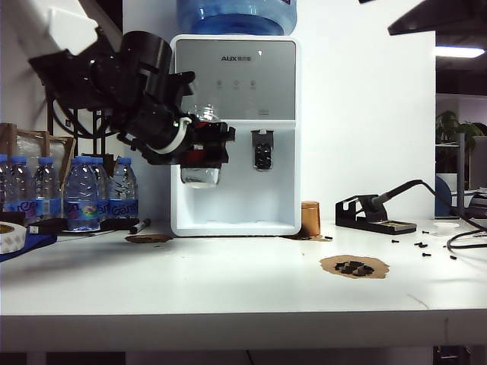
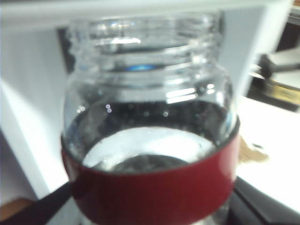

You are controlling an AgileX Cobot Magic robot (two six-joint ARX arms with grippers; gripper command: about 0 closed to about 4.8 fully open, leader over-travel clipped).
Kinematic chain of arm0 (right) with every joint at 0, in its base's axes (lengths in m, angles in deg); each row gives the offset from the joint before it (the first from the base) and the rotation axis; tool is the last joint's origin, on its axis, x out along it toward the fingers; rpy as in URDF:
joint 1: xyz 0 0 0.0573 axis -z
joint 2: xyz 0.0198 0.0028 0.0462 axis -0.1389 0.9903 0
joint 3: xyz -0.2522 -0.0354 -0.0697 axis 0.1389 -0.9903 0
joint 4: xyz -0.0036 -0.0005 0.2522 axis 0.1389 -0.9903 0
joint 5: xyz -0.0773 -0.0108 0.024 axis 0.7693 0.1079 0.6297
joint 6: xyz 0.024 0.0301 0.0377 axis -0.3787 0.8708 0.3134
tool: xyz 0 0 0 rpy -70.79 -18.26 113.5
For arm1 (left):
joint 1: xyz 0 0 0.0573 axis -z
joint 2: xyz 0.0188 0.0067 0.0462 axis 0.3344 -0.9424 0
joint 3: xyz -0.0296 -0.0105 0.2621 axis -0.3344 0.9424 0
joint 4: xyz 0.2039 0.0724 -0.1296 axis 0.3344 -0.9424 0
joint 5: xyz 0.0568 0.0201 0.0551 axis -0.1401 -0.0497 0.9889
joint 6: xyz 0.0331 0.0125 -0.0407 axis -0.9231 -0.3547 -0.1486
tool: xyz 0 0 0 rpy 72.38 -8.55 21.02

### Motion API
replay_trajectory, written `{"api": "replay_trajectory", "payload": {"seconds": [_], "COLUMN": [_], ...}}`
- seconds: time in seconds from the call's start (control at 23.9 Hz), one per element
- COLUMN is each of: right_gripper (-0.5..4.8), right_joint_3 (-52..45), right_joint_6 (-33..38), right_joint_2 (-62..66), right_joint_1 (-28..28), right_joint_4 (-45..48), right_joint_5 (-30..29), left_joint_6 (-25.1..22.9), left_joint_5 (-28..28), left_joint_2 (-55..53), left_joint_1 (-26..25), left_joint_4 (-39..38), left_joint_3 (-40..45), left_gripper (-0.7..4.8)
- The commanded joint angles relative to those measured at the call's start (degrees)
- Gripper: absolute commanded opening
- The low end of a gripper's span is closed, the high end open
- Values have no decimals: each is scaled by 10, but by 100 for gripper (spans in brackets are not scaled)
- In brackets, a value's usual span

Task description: Pick up the water bottle with two loops of red belts, then reach the front water dispenser and gently press the gray-black baffle horizontally to get a little water.

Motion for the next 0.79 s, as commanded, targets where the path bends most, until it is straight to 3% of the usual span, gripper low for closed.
{"api": "replay_trajectory", "payload": {"seconds": [0.04,0.21,0.33,0.42,0.5,0.79], "right_gripper": [479,479,479,479,479,479], "right_joint_3": [1,1,1,1,1,1], "right_joint_6": [15,15,23,23,23,23], "right_joint_2": [-1,-1,-1,-2,-2,-3], "right_joint_1": [-2,-2,-2,-2,-2,-2], "right_joint_4": [2,-5,-3,-5,-5,-4], "right_joint_5": [-32,-52,-56,-57,-59,-65], "left_joint_6": [-3,-3,-12,-27,-5,66], "left_joint_5": [-16,-46,-92,-116,-111,-70], "left_joint_2": [20,26,26,26,23,14], "left_joint_1": [15,29,38,50,59,70], "left_joint_4": [30,43,87,155,231,244], "left_joint_3": [36,79,121,155,179,180], "left_gripper": [-5,-5,-5,-5,-5,-5]}}
